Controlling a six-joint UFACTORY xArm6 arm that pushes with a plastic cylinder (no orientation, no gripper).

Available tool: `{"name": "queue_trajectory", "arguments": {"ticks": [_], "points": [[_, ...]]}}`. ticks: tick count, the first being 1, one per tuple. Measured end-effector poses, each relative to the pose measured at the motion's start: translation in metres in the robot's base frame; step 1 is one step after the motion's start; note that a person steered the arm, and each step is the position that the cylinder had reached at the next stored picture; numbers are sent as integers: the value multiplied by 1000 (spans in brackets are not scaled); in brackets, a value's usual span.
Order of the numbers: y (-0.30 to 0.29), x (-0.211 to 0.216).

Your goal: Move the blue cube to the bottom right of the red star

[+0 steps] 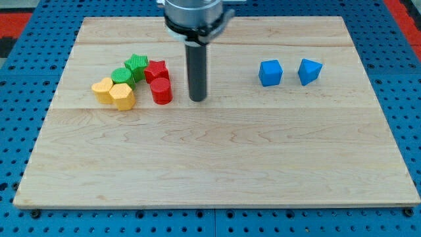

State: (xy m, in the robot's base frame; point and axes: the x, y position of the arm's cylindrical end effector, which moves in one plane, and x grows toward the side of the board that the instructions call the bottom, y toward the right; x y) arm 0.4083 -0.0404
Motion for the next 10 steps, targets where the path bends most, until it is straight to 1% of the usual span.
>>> {"name": "queue_trajectory", "arguments": {"ticks": [1,2,3,4,5,6,7,8,9,10], "points": [[-64,-5],[-43,-6],[21,-36],[56,-91],[118,-111],[197,-86],[183,-54],[128,-31],[70,-52],[58,-54]]}}
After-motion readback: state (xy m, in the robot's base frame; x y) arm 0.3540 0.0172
